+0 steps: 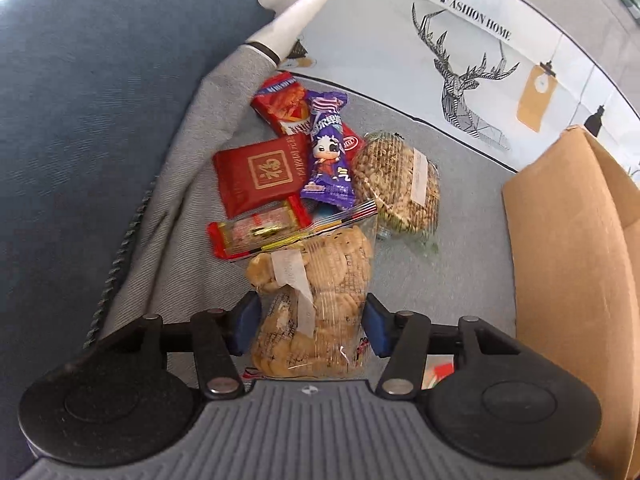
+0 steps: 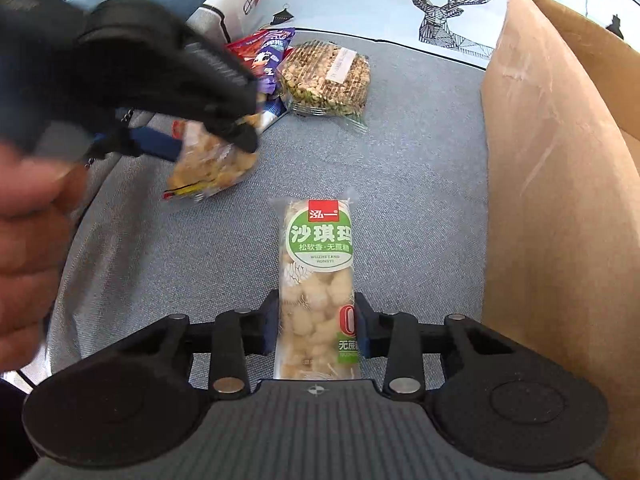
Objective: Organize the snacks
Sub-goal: 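Grasp the clear cookie bag with the left gripper while the right gripper holds the sachima bag, then lift the cookie bag with the left gripper while the right gripper carries the sachima bag toward the box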
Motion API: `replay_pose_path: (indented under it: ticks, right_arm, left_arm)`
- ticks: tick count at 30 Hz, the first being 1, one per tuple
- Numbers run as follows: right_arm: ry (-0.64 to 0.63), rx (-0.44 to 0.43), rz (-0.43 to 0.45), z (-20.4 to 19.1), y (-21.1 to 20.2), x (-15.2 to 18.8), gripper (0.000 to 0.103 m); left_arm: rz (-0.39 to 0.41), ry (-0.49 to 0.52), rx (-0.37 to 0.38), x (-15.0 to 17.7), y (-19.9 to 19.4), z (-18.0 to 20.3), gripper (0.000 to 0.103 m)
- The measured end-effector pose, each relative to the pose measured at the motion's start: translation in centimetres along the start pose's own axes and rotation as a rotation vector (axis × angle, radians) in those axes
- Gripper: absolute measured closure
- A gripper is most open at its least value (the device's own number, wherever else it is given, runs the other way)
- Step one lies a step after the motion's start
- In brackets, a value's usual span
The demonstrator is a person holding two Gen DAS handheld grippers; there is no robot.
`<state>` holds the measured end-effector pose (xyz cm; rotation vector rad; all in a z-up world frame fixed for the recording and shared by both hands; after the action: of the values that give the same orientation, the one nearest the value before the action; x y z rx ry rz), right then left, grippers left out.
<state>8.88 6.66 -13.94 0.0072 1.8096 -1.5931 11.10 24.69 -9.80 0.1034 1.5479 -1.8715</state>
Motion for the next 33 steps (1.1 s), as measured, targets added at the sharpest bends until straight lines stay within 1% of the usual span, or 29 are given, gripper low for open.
replay_pose_path:
  ticks: [3,5,8,10,13,18,21,24,26,28,33]
  right_arm:
    - [0.0,0.012,0.004,0.1,-0.3,0.4,0.065]
    - [-0.007,0.017,0.002,0.2,-0.5,0.6,0.065]
    - [-0.02,0.021,-0.002,0.1,-0.6,0.8,0.063]
    - [-0.017,0.022,-0.006,0.3,-0.7,1.0,0.06]
    - [-0.006,0.018,-0.012,0.5,-0.6,1.1,0.059]
    - [-0.012,0.019,-0.014,0.8,-0.5,1.1,0.057]
    - [-0.009,0.019,-0.017,0.9,-0.2,0.9,0.054]
    - [-0.015,0.024,-0.017,0.8,0.0,1.0,0.048]
    - [-0.02,0.032,-0.018,0.7,0.0,1.0,0.043]
    - [-0.021,0.04,-0.019,0.7,0.1,0.9,0.041]
    - [-0.034,0.046,-0.016,0.6,0.2,0.9,0.04]
  left_arm:
    - [-0.008,-0.004,0.014,1.1,-1.4,-0.5,0.044]
    - [-0.035,-0.008,0.011,1.9,-1.8,-0.9,0.044]
    - [-0.073,-0.015,0.009,2.7,-1.8,-1.3,0.043]
    - [-0.097,-0.005,0.011,2.9,-1.6,-1.4,0.043]
    - [-0.136,0.014,0.0,3.3,-0.8,-1.4,0.042]
    - [-0.159,0.044,-0.027,3.6,0.0,-0.8,0.037]
    - [-0.168,0.06,-0.046,3.7,0.5,-0.6,0.036]
    - [-0.169,0.074,-0.054,3.8,0.6,-0.4,0.035]
    - [-0.169,0.075,-0.056,3.8,0.7,-0.4,0.035]
    - [-0.168,0.073,-0.056,3.8,0.7,-0.5,0.035]
    - [-0.169,0.078,-0.058,3.7,0.7,-0.5,0.035]
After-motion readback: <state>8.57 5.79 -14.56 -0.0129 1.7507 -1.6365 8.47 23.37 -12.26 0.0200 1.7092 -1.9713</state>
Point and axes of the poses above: each gripper's, at about its wrist camera, not at the fingertips, and y roughly the way its jaws point, z to its right, x to its underside, the point moved 2 cm from there along y, roughly the way its jaws point, and after that the axes turned 8 degrees about x, right-handed, at the moved point
